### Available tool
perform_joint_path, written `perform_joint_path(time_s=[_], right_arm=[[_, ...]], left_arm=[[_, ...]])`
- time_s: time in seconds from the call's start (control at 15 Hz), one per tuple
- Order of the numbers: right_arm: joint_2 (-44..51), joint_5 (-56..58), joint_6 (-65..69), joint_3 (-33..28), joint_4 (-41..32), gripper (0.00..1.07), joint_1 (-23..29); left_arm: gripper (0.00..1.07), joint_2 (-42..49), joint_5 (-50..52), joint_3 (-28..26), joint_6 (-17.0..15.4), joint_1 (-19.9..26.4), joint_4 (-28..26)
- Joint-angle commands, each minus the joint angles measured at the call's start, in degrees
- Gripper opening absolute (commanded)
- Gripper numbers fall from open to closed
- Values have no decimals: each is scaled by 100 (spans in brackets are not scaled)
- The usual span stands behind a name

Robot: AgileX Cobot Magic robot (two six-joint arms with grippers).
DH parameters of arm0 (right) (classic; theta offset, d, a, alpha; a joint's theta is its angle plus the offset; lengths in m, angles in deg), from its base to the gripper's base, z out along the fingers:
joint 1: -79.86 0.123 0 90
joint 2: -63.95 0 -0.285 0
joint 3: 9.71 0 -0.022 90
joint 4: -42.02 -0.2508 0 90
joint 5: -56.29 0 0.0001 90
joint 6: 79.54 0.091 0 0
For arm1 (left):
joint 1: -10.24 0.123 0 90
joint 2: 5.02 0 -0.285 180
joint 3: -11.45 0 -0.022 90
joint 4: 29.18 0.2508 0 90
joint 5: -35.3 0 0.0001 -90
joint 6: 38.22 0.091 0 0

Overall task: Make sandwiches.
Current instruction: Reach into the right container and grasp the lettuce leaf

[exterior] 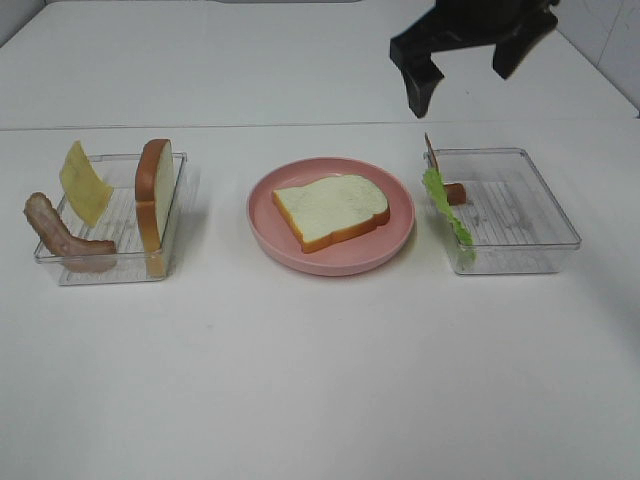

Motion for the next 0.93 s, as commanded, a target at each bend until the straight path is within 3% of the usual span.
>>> perform_joint_path(time_s=[0.07,0.33,0.93], right_arm=[[-40,52,46,-453,-166,99,-201],[-166,-556,46,-1077,-435,99,-201],[-825,-791,46,-1077,-653,98,-201]], left_arm=[[91,92,23,6,0,11,-40],[91,92,23,6,0,11,-40],[91,92,23,6,0,11,-40]])
